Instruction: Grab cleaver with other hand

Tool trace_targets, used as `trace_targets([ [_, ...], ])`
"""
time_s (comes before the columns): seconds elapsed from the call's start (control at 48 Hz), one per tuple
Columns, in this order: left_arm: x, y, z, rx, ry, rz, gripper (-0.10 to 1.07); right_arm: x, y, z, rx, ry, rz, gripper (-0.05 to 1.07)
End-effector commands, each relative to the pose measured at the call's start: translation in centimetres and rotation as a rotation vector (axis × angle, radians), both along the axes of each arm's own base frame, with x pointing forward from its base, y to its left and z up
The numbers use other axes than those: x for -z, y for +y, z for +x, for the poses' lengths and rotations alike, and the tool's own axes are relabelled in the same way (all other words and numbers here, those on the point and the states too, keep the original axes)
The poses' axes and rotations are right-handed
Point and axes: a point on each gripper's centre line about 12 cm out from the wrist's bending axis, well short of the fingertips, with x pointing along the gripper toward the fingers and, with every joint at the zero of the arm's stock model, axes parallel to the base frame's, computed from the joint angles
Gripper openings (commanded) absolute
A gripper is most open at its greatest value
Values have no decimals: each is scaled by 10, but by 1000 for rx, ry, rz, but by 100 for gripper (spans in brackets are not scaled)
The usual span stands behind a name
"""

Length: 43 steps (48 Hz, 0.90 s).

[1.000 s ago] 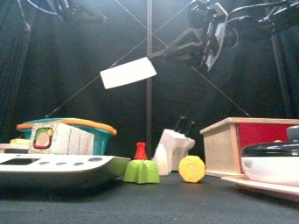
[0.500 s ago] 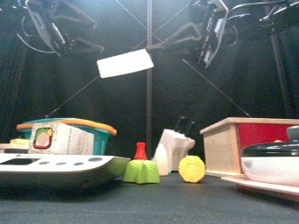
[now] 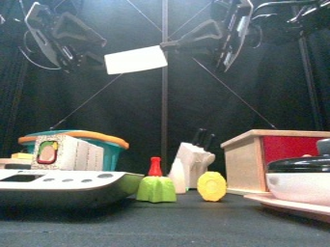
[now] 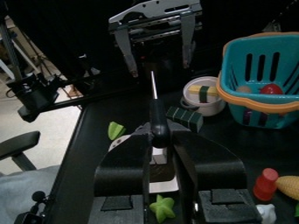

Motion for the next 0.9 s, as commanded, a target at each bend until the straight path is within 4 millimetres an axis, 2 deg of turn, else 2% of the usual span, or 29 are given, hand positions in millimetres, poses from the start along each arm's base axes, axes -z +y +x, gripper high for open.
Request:
trace_targets([
  [0.0,-4,2,1,-14,-32,-32,103,-20,1,0,-9,-63,-10,52],
  [0.229,6,5,0,-54,-17,-120,92,-19,-1,0,-5,-63,-9,52],
  [0.417,5,1,1,-38,-38,-142,82,-18,-5,0,10,-57,-1,52],
  [0.562,3,-1,4,-27,-58,-158,81,-18,-7,1,16,-57,-1,52],
  [0.875,13,-5,15,-6,-54,-190,80,-19,-11,2,26,-61,-3,52],
])
